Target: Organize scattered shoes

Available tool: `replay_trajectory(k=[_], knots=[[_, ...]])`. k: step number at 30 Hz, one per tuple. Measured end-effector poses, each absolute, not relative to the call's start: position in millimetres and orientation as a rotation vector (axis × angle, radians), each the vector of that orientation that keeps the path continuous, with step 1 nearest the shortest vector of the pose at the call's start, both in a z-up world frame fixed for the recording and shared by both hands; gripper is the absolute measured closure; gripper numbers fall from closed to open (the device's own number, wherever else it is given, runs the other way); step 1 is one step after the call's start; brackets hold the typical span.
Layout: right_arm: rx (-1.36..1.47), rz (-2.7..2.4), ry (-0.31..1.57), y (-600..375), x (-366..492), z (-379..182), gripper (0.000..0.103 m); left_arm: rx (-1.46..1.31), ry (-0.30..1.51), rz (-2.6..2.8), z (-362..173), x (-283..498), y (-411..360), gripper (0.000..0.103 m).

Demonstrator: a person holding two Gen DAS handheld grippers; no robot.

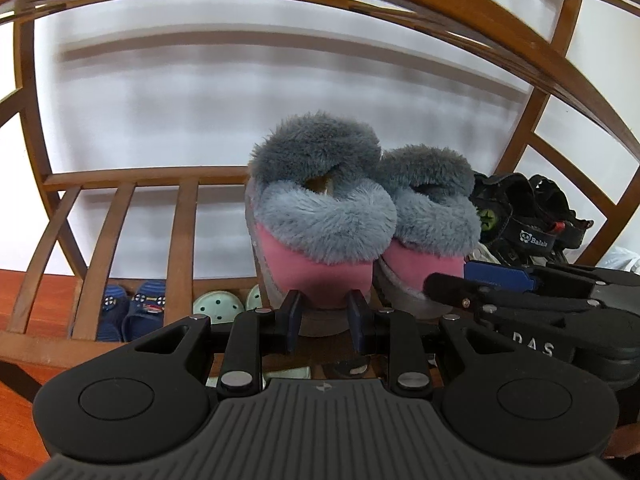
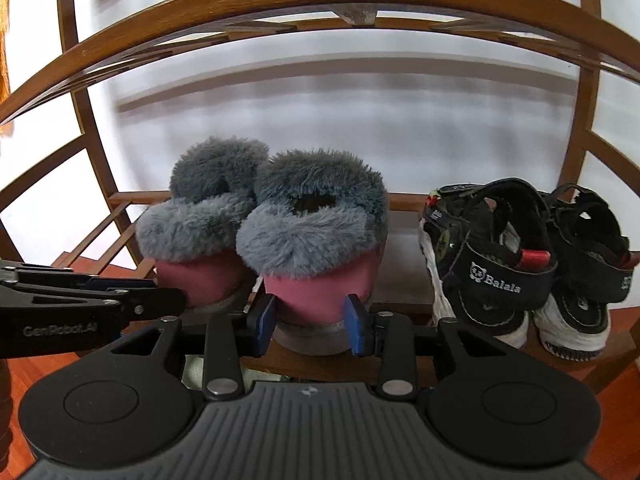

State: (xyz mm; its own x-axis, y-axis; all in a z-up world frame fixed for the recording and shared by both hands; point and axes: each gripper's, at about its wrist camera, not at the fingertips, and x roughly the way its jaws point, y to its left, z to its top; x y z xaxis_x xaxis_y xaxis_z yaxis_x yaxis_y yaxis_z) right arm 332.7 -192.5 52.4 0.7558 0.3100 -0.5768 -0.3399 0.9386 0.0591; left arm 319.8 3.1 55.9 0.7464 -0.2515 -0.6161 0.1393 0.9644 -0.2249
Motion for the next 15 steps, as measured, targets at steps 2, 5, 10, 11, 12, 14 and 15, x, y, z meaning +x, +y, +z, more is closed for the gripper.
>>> replay_trajectory(k=[2, 5, 10, 11, 12, 14, 15], knots=[[-0.052, 0.357, 0.618, -193, 333, 52, 0.059, -0.172, 0.696, -0.214, 55, 322, 3, 0.075], [-0.053, 0.357, 0.619, -192, 332, 52, 0.059, -0.170, 0.700, -0.211, 56, 320, 1, 0.075], [-0.057, 0.358, 0.614, -191, 325, 56, 0.059, -0.184, 0.710, -0.204, 58, 314, 4, 0.073], [-0.059, 0.358, 0.612, -190, 322, 57, 0.058, -0.181, 0.712, -0.200, 59, 312, 4, 0.070], [-0.060, 0.358, 0.610, -190, 320, 59, 0.057, -0.178, 0.714, -0.193, 61, 308, 4, 0.067], [-0.062, 0.358, 0.607, -190, 314, 61, 0.057, -0.176, 0.709, -0.183, 65, 303, 4, 0.060], [-0.063, 0.357, 0.607, -191, 310, 62, 0.057, -0.176, 0.704, -0.178, 67, 298, 4, 0.059]])
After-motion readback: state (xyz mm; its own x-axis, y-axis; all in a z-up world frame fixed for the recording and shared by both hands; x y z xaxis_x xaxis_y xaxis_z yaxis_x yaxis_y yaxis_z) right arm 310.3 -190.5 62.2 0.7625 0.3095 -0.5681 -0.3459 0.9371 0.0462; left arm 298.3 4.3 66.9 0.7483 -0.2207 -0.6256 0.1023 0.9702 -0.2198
